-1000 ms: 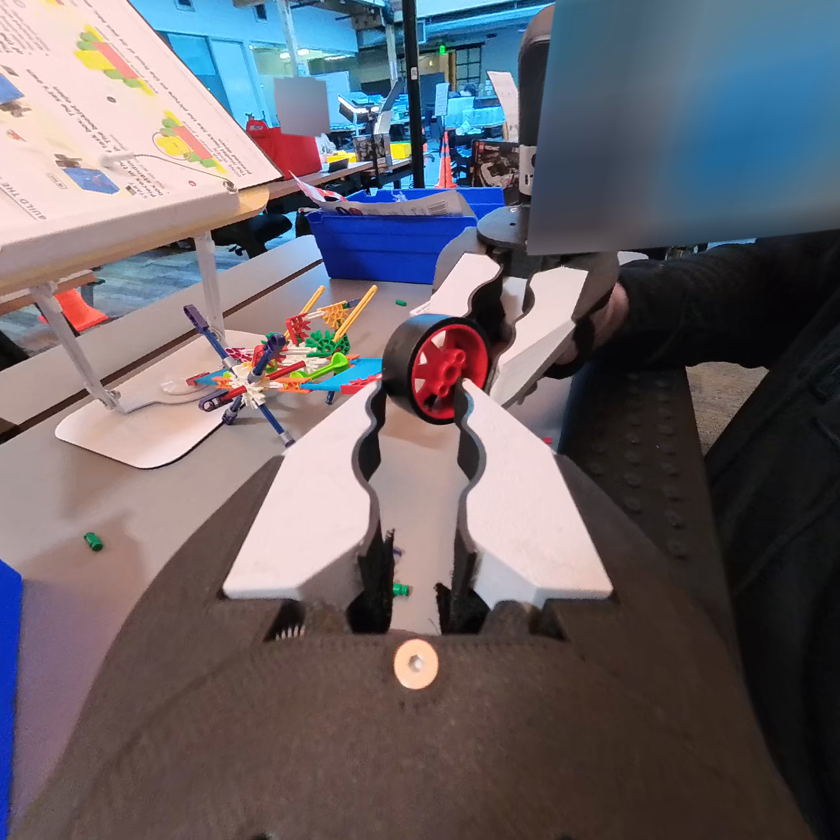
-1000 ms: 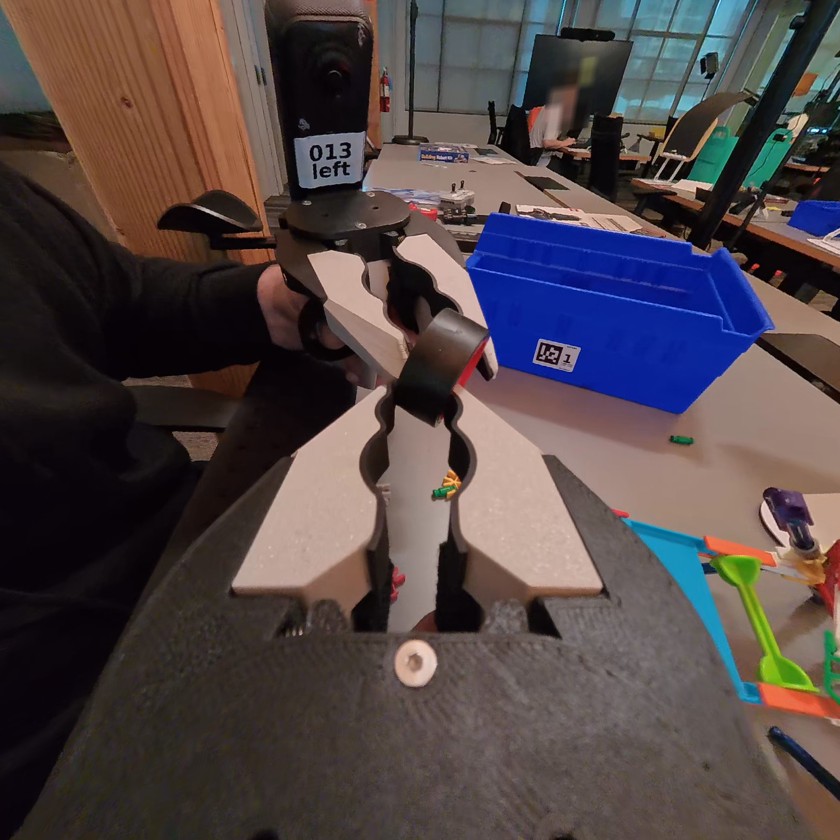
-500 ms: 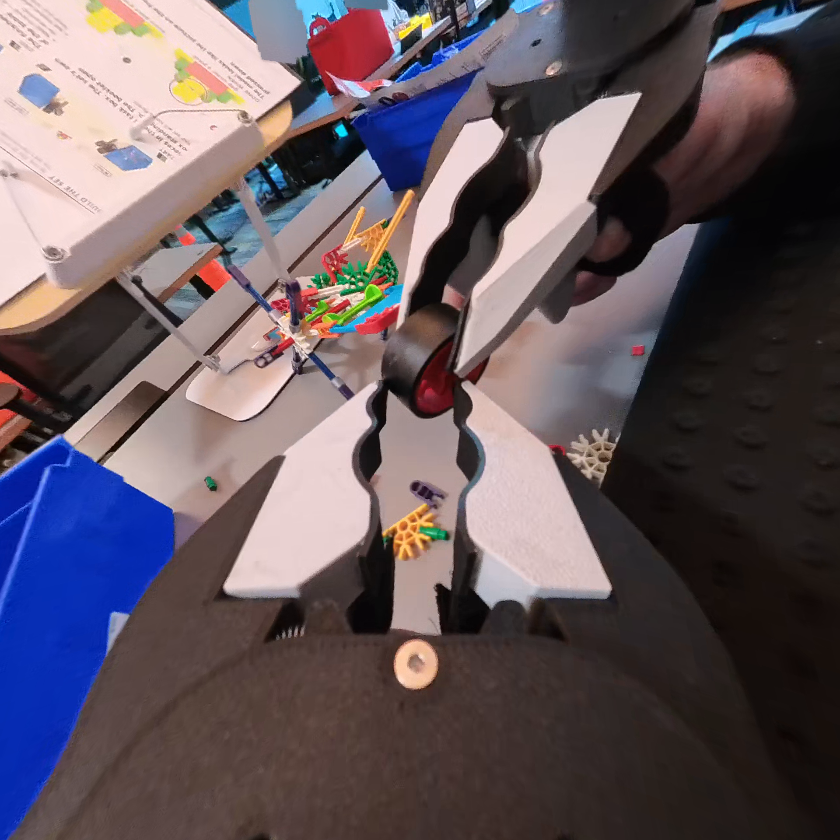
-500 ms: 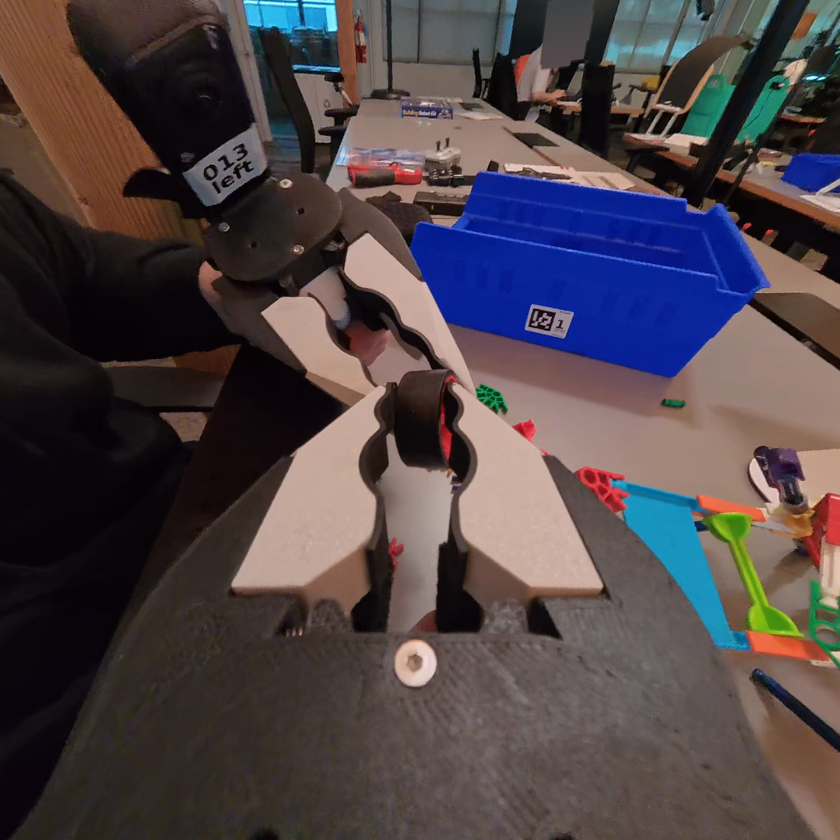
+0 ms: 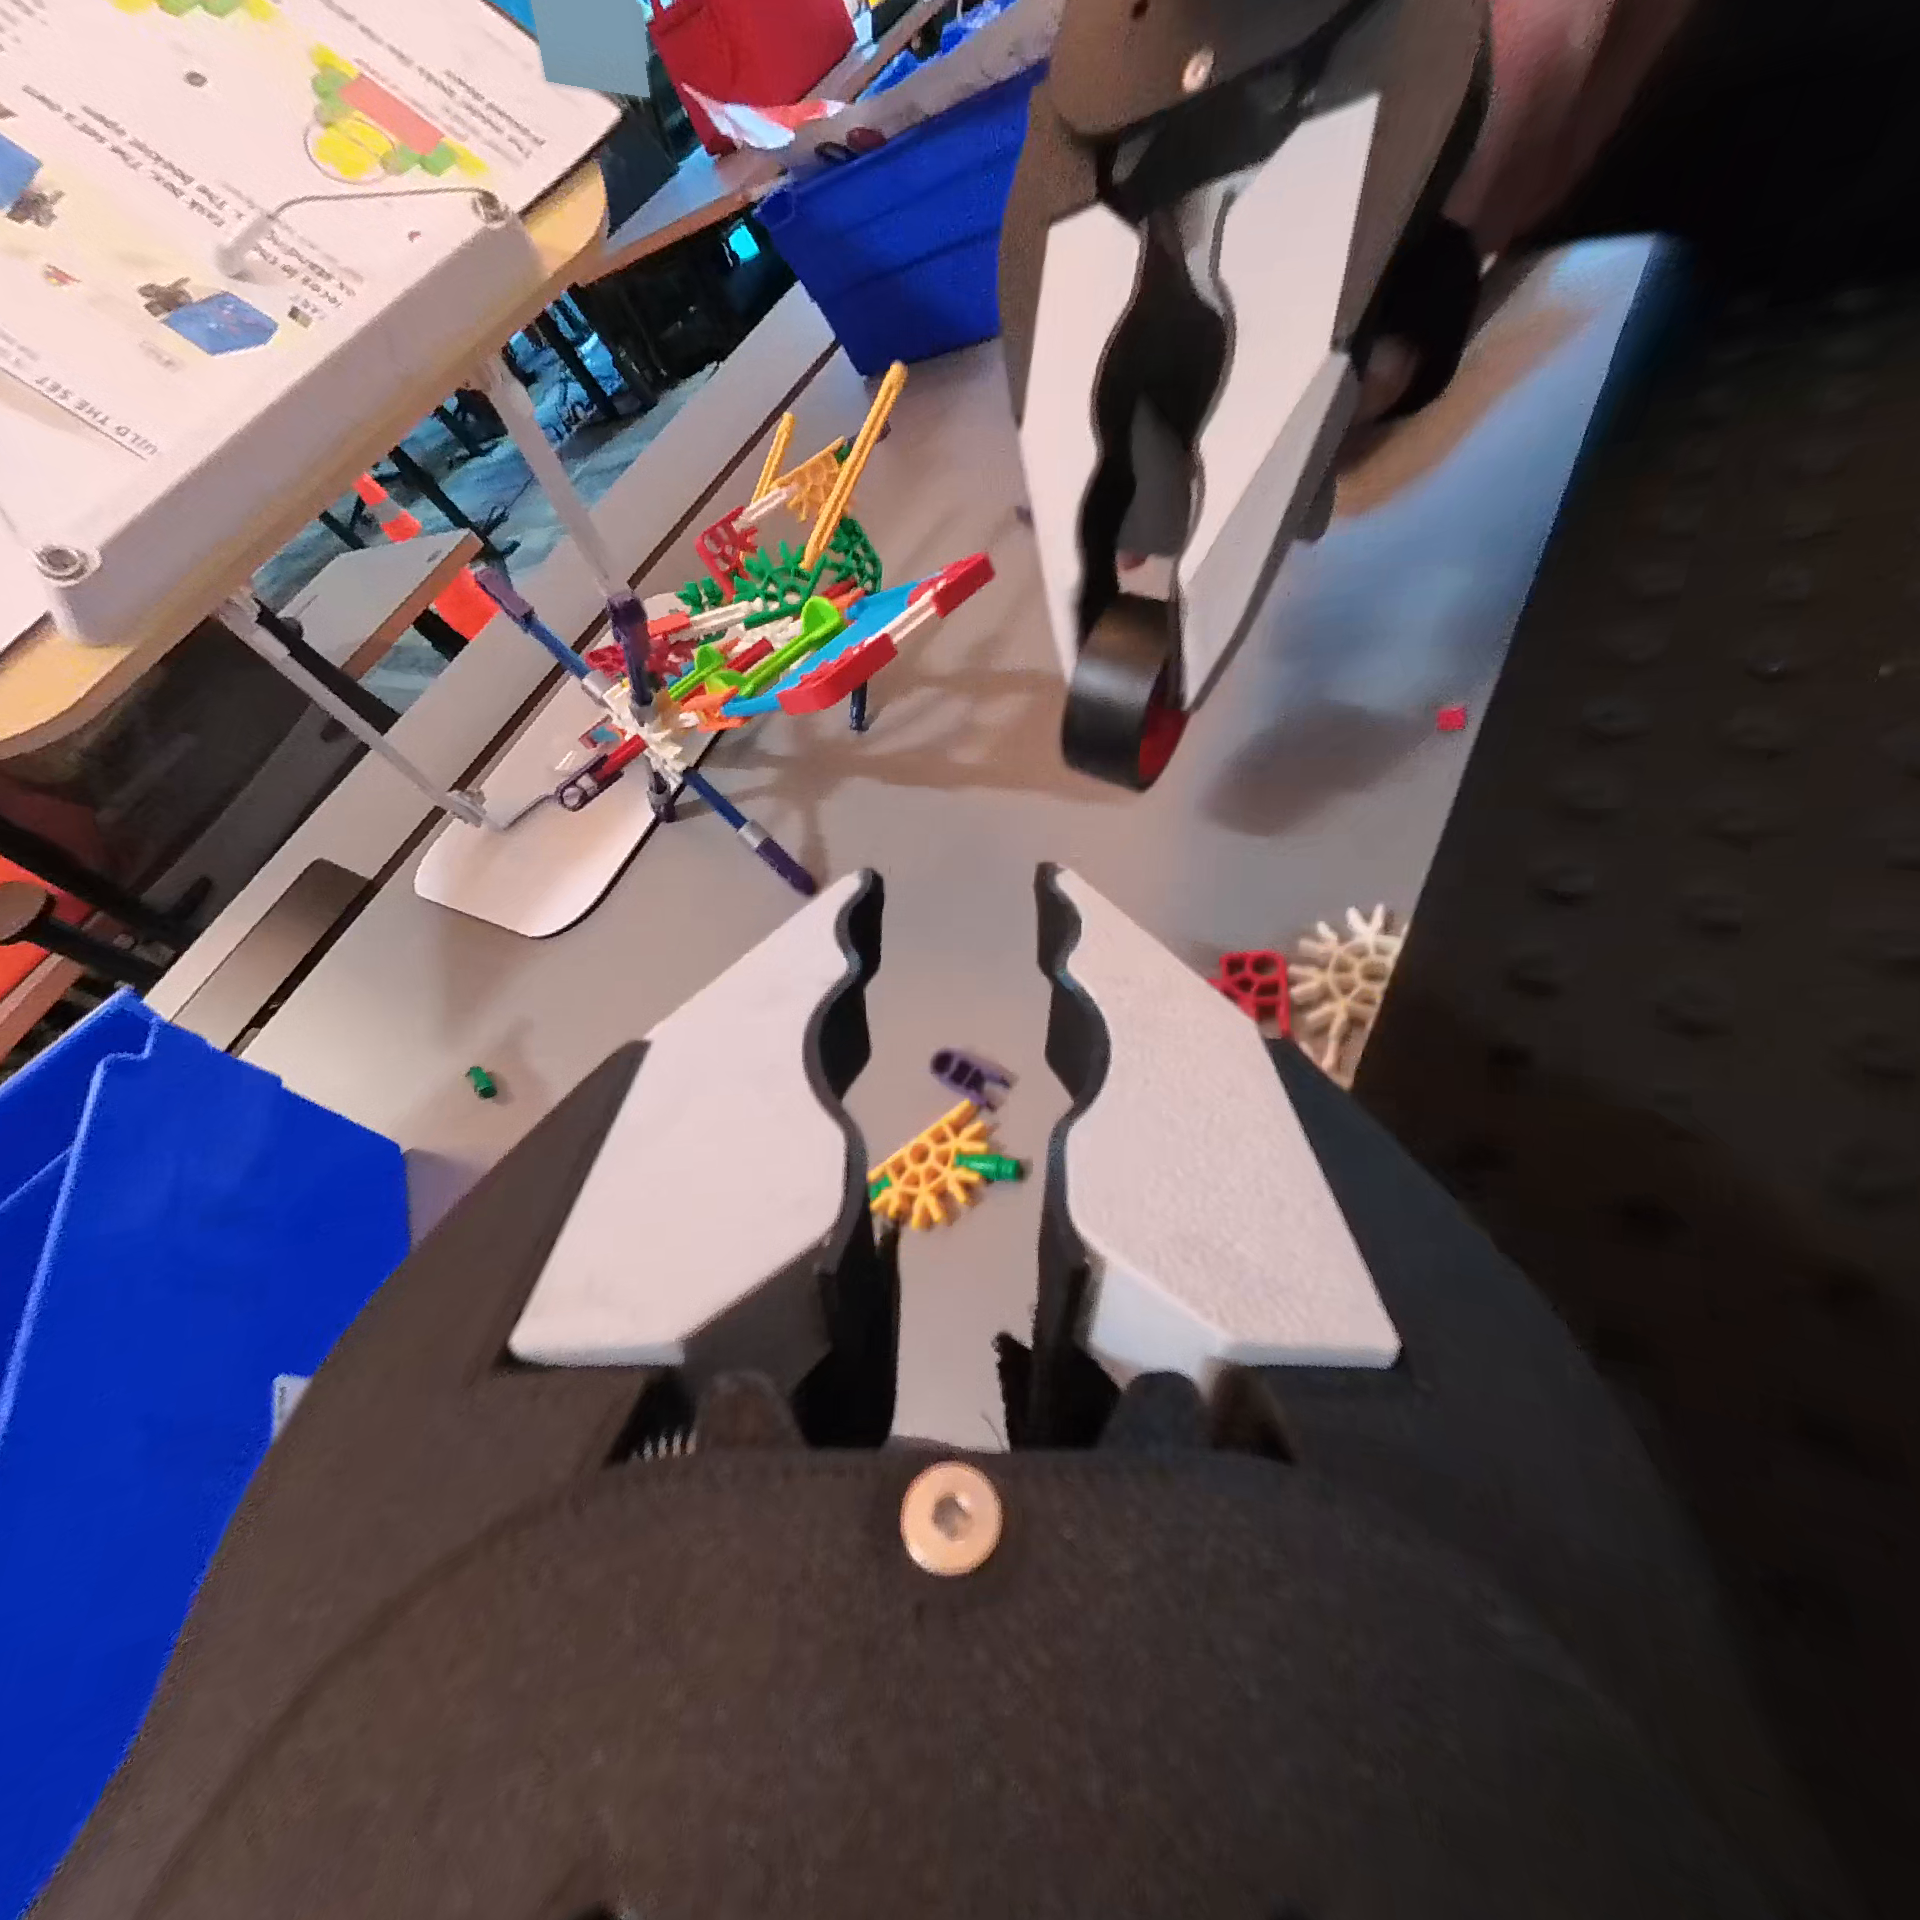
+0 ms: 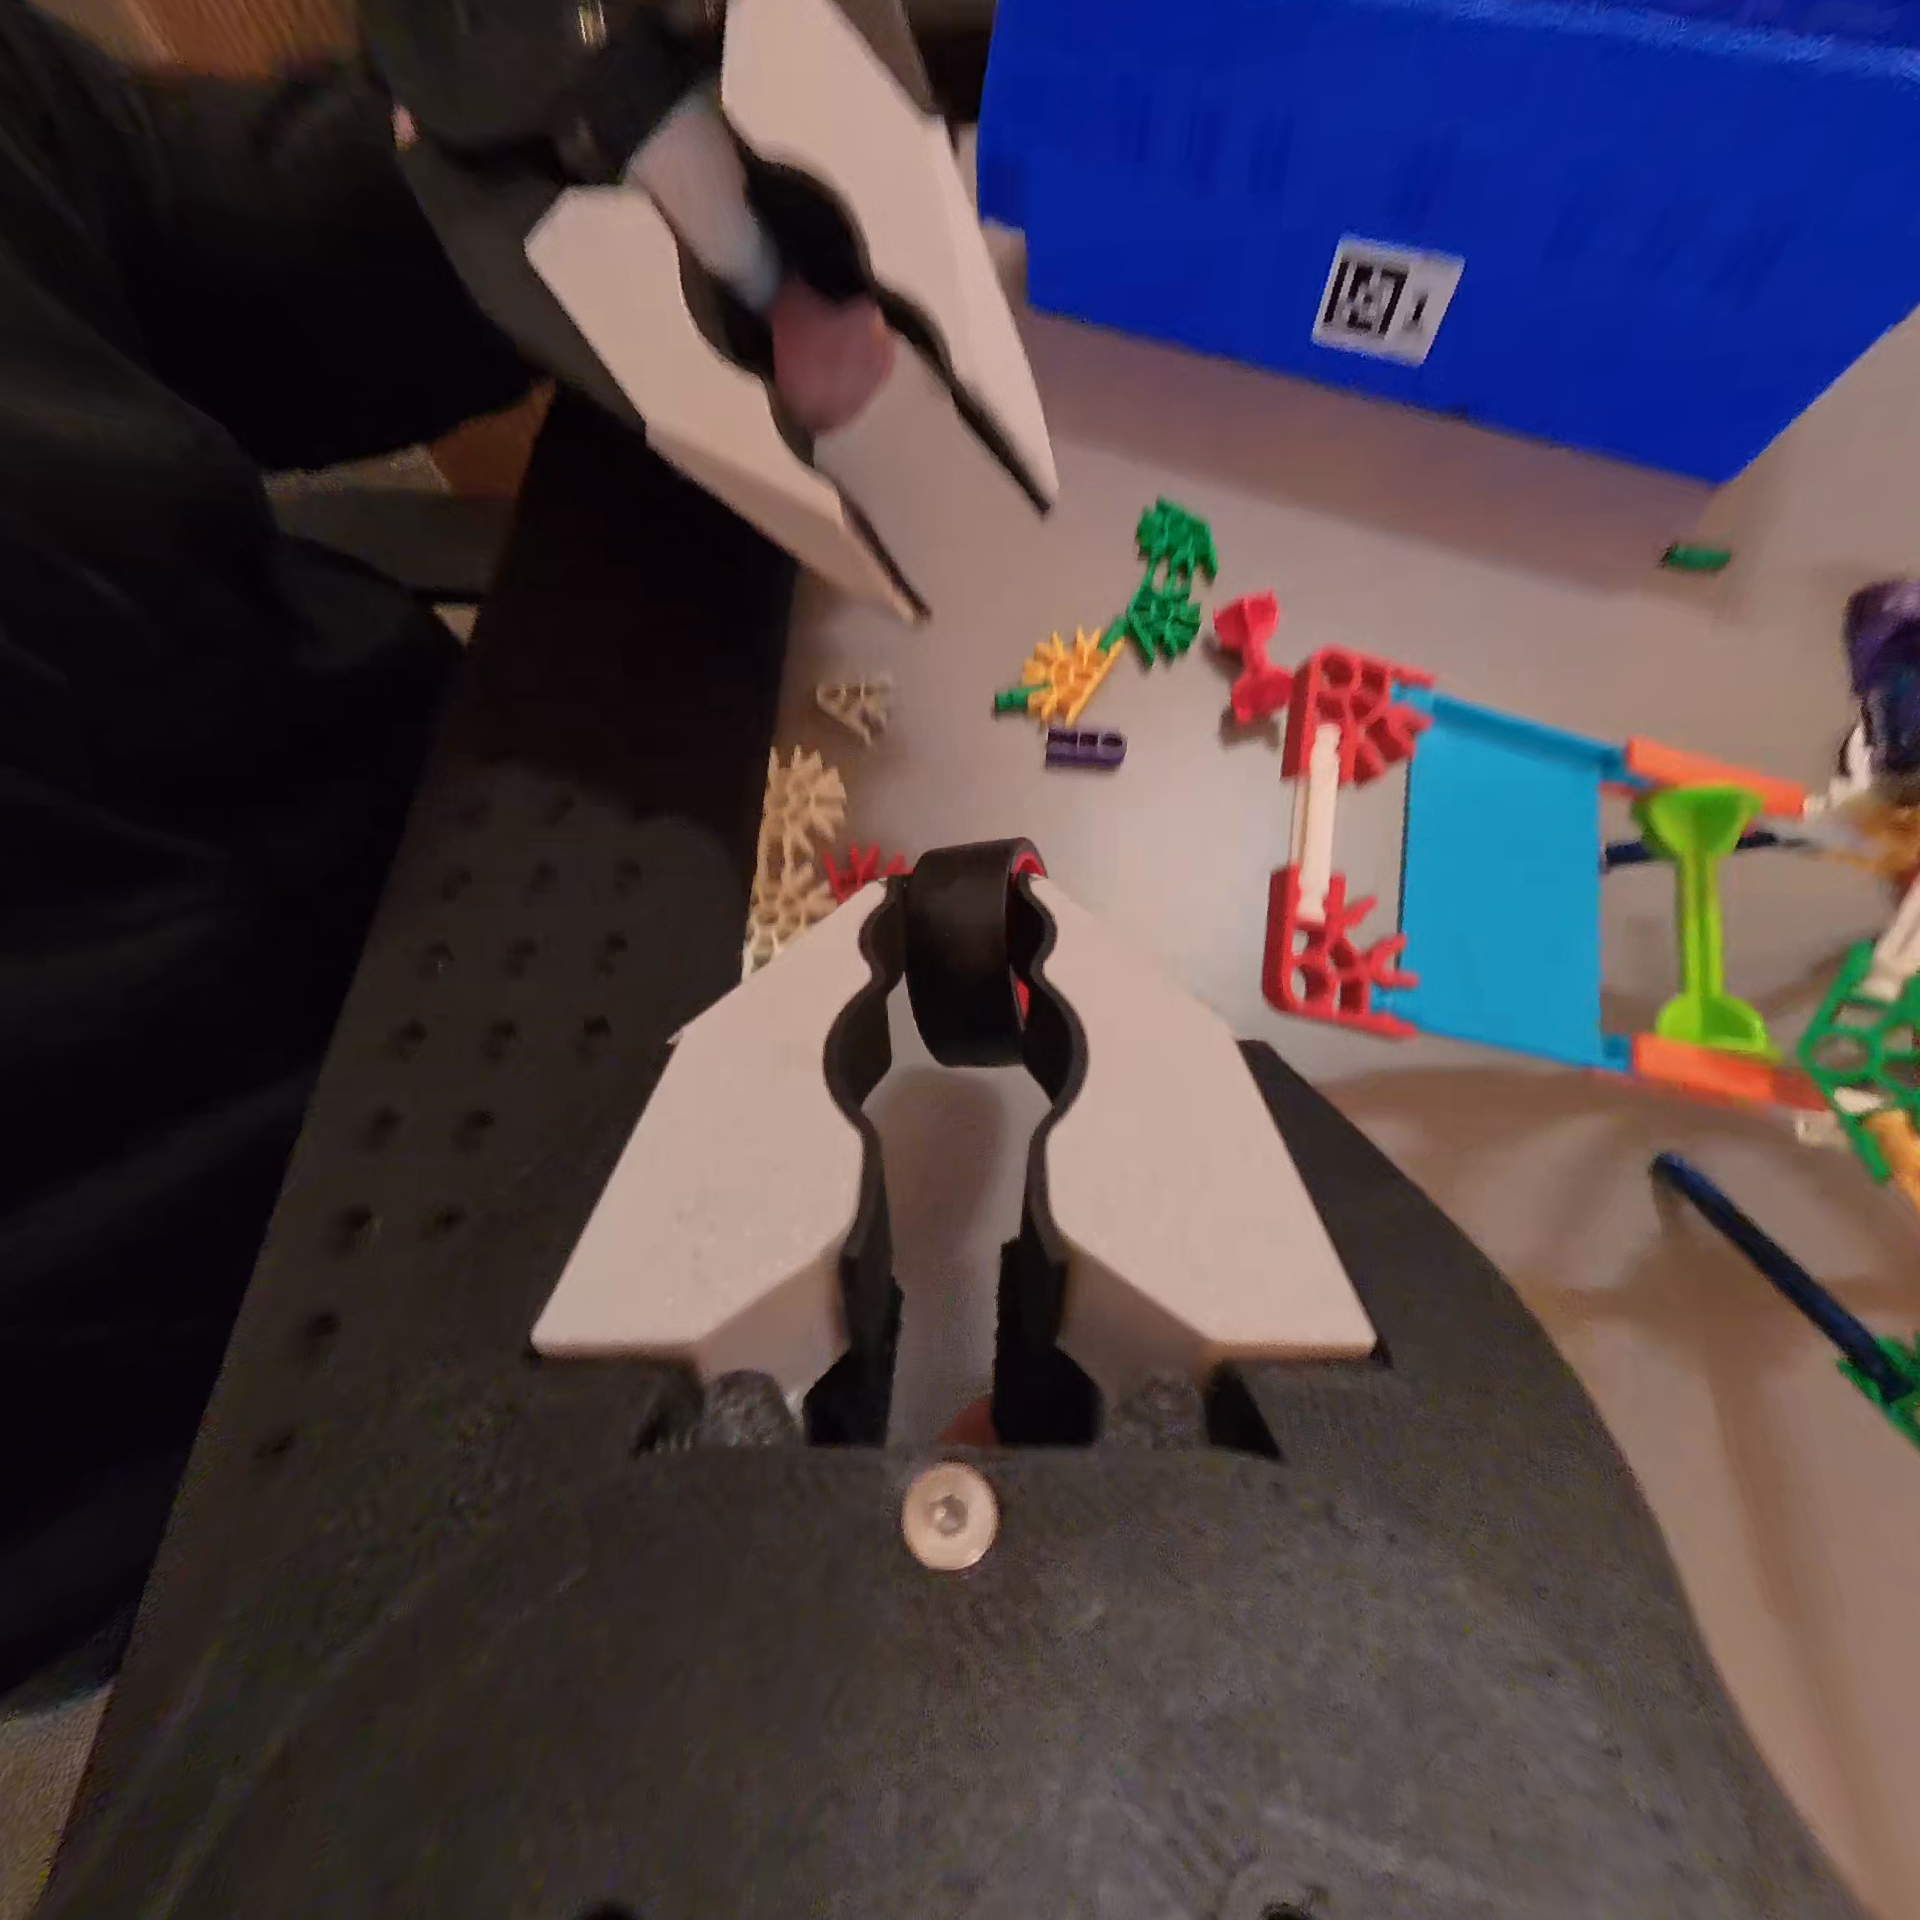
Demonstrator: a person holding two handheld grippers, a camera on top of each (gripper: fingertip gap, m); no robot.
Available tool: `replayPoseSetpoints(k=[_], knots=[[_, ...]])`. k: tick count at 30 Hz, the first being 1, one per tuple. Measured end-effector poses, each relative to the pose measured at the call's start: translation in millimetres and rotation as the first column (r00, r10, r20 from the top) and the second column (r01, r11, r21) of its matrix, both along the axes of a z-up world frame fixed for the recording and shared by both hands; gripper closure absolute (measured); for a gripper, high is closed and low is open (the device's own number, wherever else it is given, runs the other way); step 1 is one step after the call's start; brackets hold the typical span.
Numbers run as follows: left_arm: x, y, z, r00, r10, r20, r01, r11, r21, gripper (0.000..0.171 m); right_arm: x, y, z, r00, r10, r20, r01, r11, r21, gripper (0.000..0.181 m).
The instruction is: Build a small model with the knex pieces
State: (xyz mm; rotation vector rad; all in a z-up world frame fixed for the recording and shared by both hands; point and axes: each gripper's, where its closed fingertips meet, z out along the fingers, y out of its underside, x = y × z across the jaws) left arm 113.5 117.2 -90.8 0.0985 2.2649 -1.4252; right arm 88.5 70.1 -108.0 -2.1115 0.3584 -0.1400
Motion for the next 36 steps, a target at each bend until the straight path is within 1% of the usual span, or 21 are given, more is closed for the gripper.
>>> replayPoseSetpoints(k=[4,9,11,12,14,17,19,22,24,27,30,36], knots=[[8,16,-11,1.0,0.017,-0.009,-0.016,0.996,0.087,0.143,-9,-19,-22,0.99,-0.004,-0.143,-0.007,0.997,-0.075,0.164],[15,30,-26,0.999,0.046,-0.019,-0.042,0.986,0.161,0.143,-9,-30,-37,0.955,-0.038,-0.294,0.016,0.997,-0.076,0.164],[18,34,-31,0.998,0.06,-0.023,-0.054,0.981,0.186,0.143,-9,-30,-38,0.937,-0.045,-0.346,0.028,0.998,-0.053,0.164],[20,36,-32,0.998,0.067,-0.02,-0.062,0.979,0.194,0.143,-7,-31,-38,0.936,-0.054,-0.348,0.039,0.998,-0.052,0.161],[23,39,-33,0.996,0.083,-0.019,-0.078,0.977,0.2,0.143,-1,-34,-42,0.934,-0.093,-0.346,0.073,0.995,-0.072,0.145],[26,44,-35,0.995,0.097,-0.025,-0.09,0.975,0.206,0.142,3,-36,-41,0.93,-0.109,-0.35,0.093,0.994,-0.061,0.145],[27,46,-37,0.994,0.104,-0.023,-0.097,0.972,0.215,0.141,8,-39,-42,0.929,-0.133,-0.346,0.117,0.991,-0.065,0.139],[29,48,-39,0.993,0.113,-0.023,-0.105,0.97,0.219,0.14,18,-47,-43,0.925,-0.191,-0.327,0.175,0.981,-0.079,0.139],[30,49,-39,0.993,0.118,-0.022,-0.111,0.97,0.217,0.14,23,-49,-43,0.924,-0.21,-0.318,0.197,0.978,-0.074,0.14],[31,51,-40,0.992,0.126,-0.021,-0.118,0.969,0.217,0.14,28,-54,-48,0.923,-0.239,-0.301,0.217,0.97,-0.106,0.141],[33,53,-40,0.991,0.133,-0.017,-0.126,0.967,0.221,0.14,27,-55,-47,0.926,-0.238,-0.293,0.214,0.971,-0.112,0.14],[43,63,-39,0.984,0.18,0.006,-0.176,0.956,0.235,0.139,35,-60,-40,0.93,-0.269,-0.251,0.252,0.963,-0.1,0.139]])
